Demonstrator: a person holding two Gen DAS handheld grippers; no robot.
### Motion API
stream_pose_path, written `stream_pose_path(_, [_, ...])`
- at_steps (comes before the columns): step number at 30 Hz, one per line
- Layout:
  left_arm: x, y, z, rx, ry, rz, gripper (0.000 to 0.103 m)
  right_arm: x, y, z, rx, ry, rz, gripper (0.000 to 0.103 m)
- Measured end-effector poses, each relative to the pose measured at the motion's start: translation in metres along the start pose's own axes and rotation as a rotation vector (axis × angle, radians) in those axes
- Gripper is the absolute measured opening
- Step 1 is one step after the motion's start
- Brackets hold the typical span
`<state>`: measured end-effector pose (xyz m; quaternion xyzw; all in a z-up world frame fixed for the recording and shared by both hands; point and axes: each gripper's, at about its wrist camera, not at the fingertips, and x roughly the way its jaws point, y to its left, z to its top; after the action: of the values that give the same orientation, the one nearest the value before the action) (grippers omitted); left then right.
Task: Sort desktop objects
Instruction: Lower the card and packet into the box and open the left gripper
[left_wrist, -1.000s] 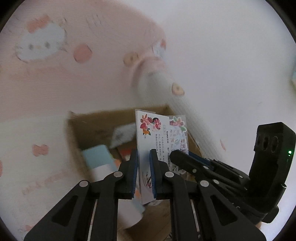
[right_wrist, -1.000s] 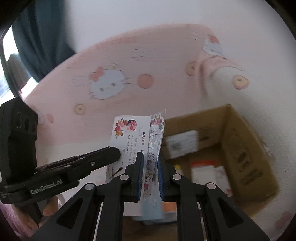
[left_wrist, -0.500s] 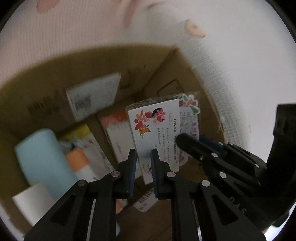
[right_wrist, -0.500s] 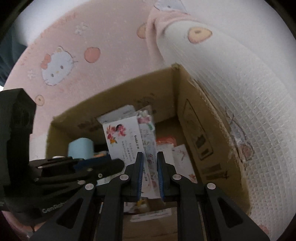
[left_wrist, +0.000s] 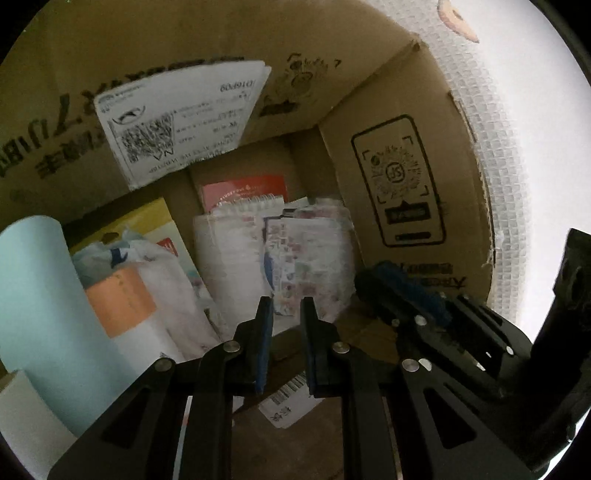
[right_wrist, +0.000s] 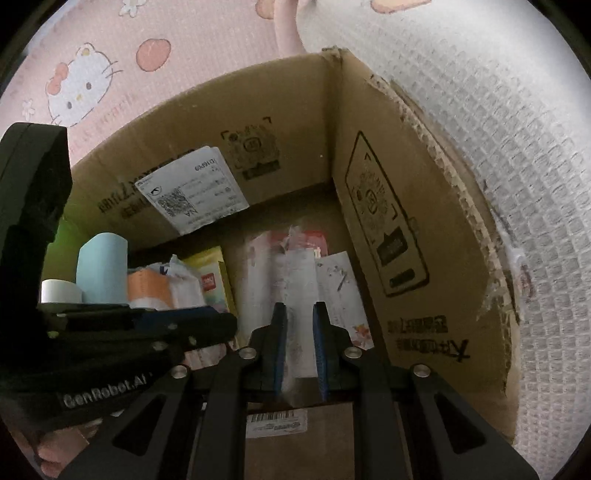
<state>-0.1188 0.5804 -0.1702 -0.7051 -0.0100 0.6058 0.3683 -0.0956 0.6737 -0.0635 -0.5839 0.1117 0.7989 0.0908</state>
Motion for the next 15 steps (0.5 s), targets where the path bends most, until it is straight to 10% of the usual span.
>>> stream_pose_path(15, [-0.025,-0.001,-0.001,-0.001,-0.064,-0.046,0.019,-0.018,-0.009,0.009,0.025,-0.033,-0.040,0.014])
